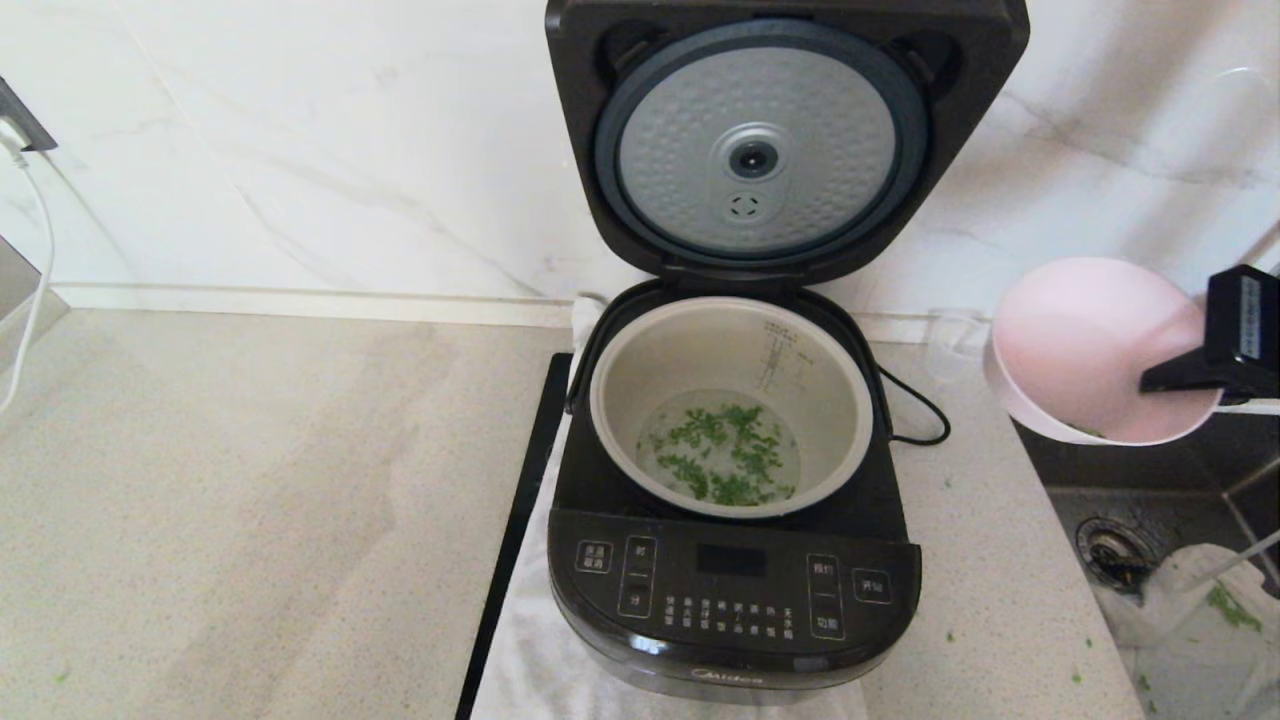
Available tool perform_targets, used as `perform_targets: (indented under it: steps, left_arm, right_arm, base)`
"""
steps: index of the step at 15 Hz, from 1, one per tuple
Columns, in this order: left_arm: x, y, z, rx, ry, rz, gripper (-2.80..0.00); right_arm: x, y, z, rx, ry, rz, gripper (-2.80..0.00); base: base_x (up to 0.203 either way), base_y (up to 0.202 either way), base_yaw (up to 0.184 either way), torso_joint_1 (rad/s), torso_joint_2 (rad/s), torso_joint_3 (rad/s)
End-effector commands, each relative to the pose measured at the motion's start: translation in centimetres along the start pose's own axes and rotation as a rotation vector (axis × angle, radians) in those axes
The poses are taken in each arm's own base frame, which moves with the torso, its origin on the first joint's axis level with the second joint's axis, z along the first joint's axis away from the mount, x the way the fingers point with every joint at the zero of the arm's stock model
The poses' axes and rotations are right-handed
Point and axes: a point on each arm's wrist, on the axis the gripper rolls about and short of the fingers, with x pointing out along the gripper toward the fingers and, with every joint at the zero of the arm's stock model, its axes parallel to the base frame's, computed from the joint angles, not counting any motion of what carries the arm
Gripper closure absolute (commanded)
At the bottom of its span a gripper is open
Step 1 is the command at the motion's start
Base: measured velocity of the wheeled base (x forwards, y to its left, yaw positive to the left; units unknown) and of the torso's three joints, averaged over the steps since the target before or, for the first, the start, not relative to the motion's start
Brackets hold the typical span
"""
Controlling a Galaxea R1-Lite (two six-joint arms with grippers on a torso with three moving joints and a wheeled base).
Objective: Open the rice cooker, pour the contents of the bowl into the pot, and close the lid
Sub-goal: Fill a bowl with water from the tap
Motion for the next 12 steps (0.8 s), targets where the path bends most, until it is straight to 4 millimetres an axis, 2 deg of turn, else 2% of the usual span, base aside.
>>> perform_targets:
  steps: [1, 7, 9, 12]
  left_arm:
    - [0.0, 0.0, 0.0, 0.0, 0.0, -0.001, 0.0]
    - [0.0, 0.0, 0.0, 0.0, -0.001, 0.0, 0.0]
    - [0.0, 0.0, 0.0, 0.0, 0.0, -0.001, 0.0]
    - [0.0, 0.0, 0.0, 0.0, -0.001, 0.0, 0.0]
  right_arm:
    - [0.1, -4.2, 0.6, 0.116, -0.015, -0.125, 0.0]
    - [4.9, -17.1, 2.5, 0.463, 0.097, -0.255, 0.0]
    - [5.8, -21.2, 2.2, 0.585, 0.132, -0.26, 0.0]
    - [7.2, -27.4, 0.7, 0.743, 0.169, -0.224, 0.0]
  base:
    - [0.0, 0.0, 0.0, 0.0, 0.0, 0.0]
    - [0.0, 0.0, 0.0, 0.0, 0.0, 0.0]
    - [0.0, 0.0, 0.0, 0.0, 0.0, 0.0]
    - [0.0, 0.0, 0.0, 0.0, 0.0, 0.0]
